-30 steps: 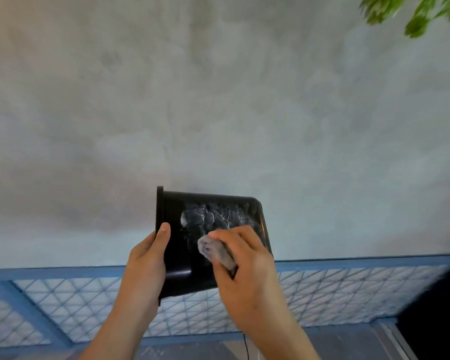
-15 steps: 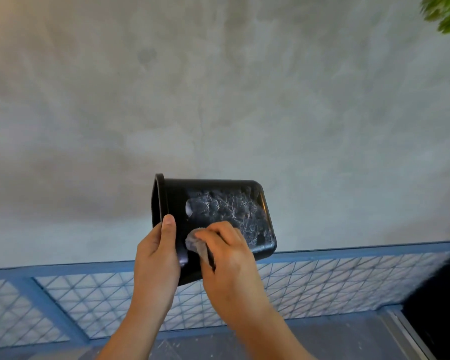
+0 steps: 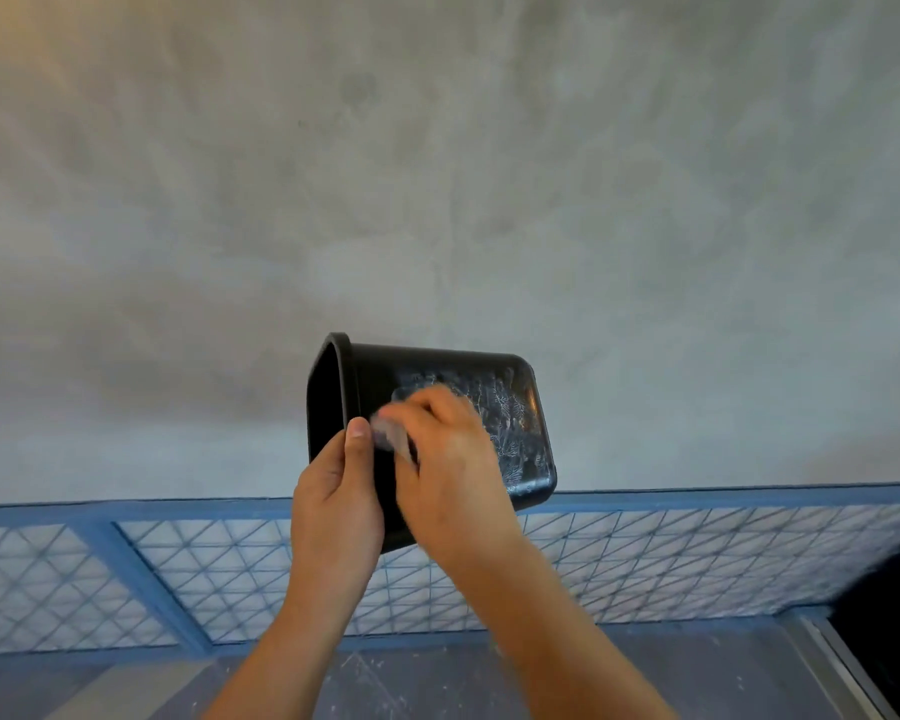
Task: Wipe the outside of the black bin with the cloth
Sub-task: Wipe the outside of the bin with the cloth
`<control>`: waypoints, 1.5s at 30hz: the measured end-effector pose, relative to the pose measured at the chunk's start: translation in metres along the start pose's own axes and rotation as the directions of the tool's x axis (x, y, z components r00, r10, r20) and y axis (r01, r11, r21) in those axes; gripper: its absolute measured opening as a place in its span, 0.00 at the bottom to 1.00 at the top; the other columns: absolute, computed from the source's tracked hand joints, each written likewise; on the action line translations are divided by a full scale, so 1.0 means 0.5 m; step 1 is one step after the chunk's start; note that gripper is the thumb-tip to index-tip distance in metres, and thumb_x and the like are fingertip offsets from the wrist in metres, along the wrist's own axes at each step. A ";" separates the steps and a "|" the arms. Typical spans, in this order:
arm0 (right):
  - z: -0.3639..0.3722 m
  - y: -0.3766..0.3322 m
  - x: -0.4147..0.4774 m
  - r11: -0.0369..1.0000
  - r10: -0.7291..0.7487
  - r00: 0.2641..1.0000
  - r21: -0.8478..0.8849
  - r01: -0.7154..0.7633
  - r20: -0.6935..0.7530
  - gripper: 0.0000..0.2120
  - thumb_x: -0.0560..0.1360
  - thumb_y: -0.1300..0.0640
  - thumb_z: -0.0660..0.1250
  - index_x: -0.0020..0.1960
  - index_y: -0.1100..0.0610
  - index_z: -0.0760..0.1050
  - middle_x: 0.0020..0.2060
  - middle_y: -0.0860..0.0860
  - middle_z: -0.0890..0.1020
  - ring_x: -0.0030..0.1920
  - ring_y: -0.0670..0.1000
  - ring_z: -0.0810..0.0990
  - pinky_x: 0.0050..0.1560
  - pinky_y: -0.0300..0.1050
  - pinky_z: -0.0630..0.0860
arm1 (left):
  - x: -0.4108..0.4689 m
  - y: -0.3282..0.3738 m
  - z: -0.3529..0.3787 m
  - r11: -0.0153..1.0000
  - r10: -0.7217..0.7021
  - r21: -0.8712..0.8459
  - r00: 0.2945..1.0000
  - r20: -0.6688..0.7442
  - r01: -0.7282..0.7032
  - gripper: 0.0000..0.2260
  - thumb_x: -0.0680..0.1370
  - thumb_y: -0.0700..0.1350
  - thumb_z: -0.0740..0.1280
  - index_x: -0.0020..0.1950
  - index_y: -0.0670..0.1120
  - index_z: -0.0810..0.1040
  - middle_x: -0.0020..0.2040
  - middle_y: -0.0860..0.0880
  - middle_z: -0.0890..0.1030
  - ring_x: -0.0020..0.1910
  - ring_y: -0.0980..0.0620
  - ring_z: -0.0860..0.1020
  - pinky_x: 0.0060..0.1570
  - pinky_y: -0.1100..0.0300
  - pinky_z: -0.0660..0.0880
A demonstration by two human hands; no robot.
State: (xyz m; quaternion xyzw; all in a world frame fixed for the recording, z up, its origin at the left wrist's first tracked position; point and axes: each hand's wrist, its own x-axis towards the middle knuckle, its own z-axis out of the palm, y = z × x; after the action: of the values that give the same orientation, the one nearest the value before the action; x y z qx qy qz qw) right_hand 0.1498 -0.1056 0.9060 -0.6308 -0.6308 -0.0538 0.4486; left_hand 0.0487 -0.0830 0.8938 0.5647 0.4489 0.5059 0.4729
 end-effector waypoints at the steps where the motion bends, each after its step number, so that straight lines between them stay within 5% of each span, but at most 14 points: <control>1: 0.002 0.010 0.030 1.000 0.015 1.000 -0.024 -0.015 -0.014 0.10 0.78 0.66 0.68 0.54 0.54 0.83 0.51 0.50 0.79 0.50 0.53 0.76 0.49 0.50 0.78 | 0.000 -0.003 -0.001 1.000 -0.002 0.000 1.000 -0.001 0.002 0.23 0.86 0.61 0.57 0.41 0.50 0.81 0.36 0.43 0.81 0.36 0.43 0.78 0.40 0.46 0.74; 3: 0.000 0.040 0.077 0.998 0.040 0.999 -0.055 -0.042 -0.037 0.12 0.77 0.68 0.68 0.56 0.55 0.83 0.52 0.52 0.79 0.51 0.56 0.76 0.49 0.53 0.80 | -0.001 -0.008 0.000 1.000 0.001 0.011 1.000 -0.011 -0.001 0.29 0.84 0.66 0.57 0.49 0.41 0.80 0.44 0.34 0.81 0.44 0.33 0.79 0.43 0.42 0.76; 5: -0.008 0.057 0.076 0.996 0.051 0.999 -0.078 -0.052 -0.015 0.13 0.77 0.68 0.68 0.56 0.55 0.83 0.52 0.53 0.79 0.51 0.56 0.76 0.49 0.55 0.80 | 0.000 -0.012 0.002 1.000 0.009 0.028 1.000 -0.025 -0.008 0.30 0.84 0.65 0.57 0.50 0.37 0.78 0.44 0.33 0.80 0.46 0.33 0.79 0.43 0.41 0.78; 10: -0.017 0.016 -0.024 0.998 -0.016 0.992 -0.062 0.024 0.129 0.09 0.80 0.63 0.68 0.57 0.54 0.83 0.52 0.49 0.77 0.52 0.52 0.75 0.49 0.50 0.80 | 0.005 -0.022 0.015 0.995 0.038 0.090 0.998 -0.052 -0.034 0.21 0.87 0.54 0.58 0.40 0.46 0.78 0.30 0.52 0.78 0.28 0.58 0.74 0.28 0.67 0.69; 14: -0.024 0.052 0.077 0.994 0.040 0.996 -0.101 -0.031 0.085 0.10 0.78 0.67 0.67 0.53 0.56 0.83 0.51 0.51 0.77 0.50 0.54 0.74 0.50 0.53 0.78 | -0.005 -0.023 0.035 0.984 0.107 0.153 0.991 -0.074 -0.095 0.21 0.87 0.52 0.60 0.39 0.40 0.73 0.30 0.43 0.72 0.28 0.56 0.69 0.28 0.65 0.66; 18: -0.061 0.108 0.112 0.982 0.109 0.991 -0.161 -0.096 0.072 0.10 0.79 0.65 0.68 0.56 0.55 0.83 0.53 0.52 0.77 0.53 0.54 0.76 0.54 0.51 0.80 | -0.017 -0.007 0.059 0.974 0.149 0.188 0.982 -0.118 -0.125 0.21 0.87 0.49 0.61 0.36 0.43 0.67 0.29 0.49 0.67 0.28 0.56 0.67 0.28 0.66 0.65; 23: -0.073 0.080 -0.012 0.999 0.005 0.991 -0.041 0.000 0.135 0.10 0.81 0.63 0.68 0.60 0.56 0.82 0.54 0.51 0.77 0.53 0.52 0.77 0.53 0.49 0.81 | -0.014 -0.009 0.076 0.980 0.114 0.177 0.982 -0.152 -0.086 0.18 0.87 0.50 0.60 0.39 0.44 0.73 0.32 0.47 0.74 0.30 0.59 0.74 0.30 0.68 0.70; 29: -0.074 0.157 0.117 0.988 0.106 0.993 -0.116 -0.100 0.048 0.11 0.77 0.67 0.67 0.55 0.58 0.83 0.52 0.53 0.77 0.50 0.56 0.77 0.51 0.53 0.80 | -0.029 0.006 0.110 0.969 0.159 0.213 0.973 -0.167 -0.122 0.21 0.87 0.49 0.60 0.36 0.45 0.65 0.29 0.50 0.66 0.27 0.56 0.67 0.28 0.67 0.65; 36: -0.097 0.119 -0.055 0.998 -0.068 0.984 0.004 0.068 0.164 0.08 0.80 0.63 0.68 0.56 0.53 0.82 0.51 0.48 0.76 0.49 0.51 0.76 0.48 0.48 0.79 | -0.017 -0.009 0.123 0.989 0.090 0.133 0.970 -0.226 -0.061 0.20 0.87 0.53 0.60 0.40 0.44 0.76 0.34 0.45 0.79 0.32 0.53 0.77 0.32 0.62 0.72; 41: -0.094 0.169 -0.014 0.998 0.058 0.998 -0.037 -0.057 0.025 0.10 0.79 0.64 0.70 0.59 0.57 0.83 0.52 0.50 0.77 0.50 0.52 0.78 0.50 0.47 0.81 | -0.022 0.012 0.150 0.987 0.112 0.141 0.960 -0.255 -0.078 0.19 0.87 0.51 0.60 0.37 0.49 0.71 0.28 0.55 0.74 0.28 0.59 0.72 0.29 0.69 0.68; 45: -0.091 0.103 -0.054 0.994 -0.104 0.987 -0.020 0.107 0.124 0.11 0.78 0.65 0.69 0.59 0.55 0.81 0.54 0.51 0.77 0.49 0.52 0.76 0.48 0.46 0.78 | -0.007 0.008 0.151 0.991 0.111 0.106 0.949 -0.294 -0.083 0.19 0.87 0.52 0.60 0.40 0.47 0.76 0.33 0.50 0.78 0.31 0.58 0.75 0.31 0.65 0.70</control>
State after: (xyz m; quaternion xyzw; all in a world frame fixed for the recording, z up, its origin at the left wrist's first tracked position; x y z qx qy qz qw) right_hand 0.2107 -0.1443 0.8903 -0.6047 -0.6888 -0.0468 0.3972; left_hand 0.1239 -0.0930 0.8944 0.5243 0.5100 0.5869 0.3473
